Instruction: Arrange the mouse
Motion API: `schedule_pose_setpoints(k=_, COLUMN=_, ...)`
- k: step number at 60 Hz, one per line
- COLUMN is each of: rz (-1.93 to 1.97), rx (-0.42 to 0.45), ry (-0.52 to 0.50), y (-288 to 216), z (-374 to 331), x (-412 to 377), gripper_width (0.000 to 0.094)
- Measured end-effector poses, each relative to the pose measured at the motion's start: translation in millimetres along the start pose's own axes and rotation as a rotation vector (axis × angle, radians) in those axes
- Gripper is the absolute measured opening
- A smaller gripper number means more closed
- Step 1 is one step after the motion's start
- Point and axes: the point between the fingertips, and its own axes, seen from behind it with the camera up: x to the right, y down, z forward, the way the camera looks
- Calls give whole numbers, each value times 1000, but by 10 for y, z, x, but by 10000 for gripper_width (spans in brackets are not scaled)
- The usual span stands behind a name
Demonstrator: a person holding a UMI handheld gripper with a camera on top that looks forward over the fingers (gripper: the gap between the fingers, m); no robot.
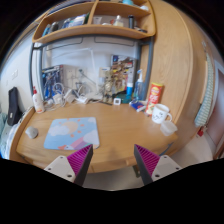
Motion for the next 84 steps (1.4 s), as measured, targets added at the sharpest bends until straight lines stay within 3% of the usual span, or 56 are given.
schedule_pose_setpoints(k=12, rz=-71, rx=-85, ry=-144, y=461, z=75, x=-1271, gripper_width=832)
schedule_pose_setpoints(k=24, rz=-125, rx=-136, ry=-278, y=601, z=159, x=-2580, gripper_width=842)
schedule_pose_setpoints(k=38, rz=-172, rx=-194, ry=-345, y=686, z=424, x=-3679, gripper_width=843)
schedule_pose_setpoints(k=54, rz=-167, rx=-232, ry=-306, y=578, z=815, x=-4140, gripper_width=840)
schedule_pose_setpoints(k=84, rz=-98, rx=-257, ry=-178, y=28, z=1580, x=-4304, gripper_width=808)
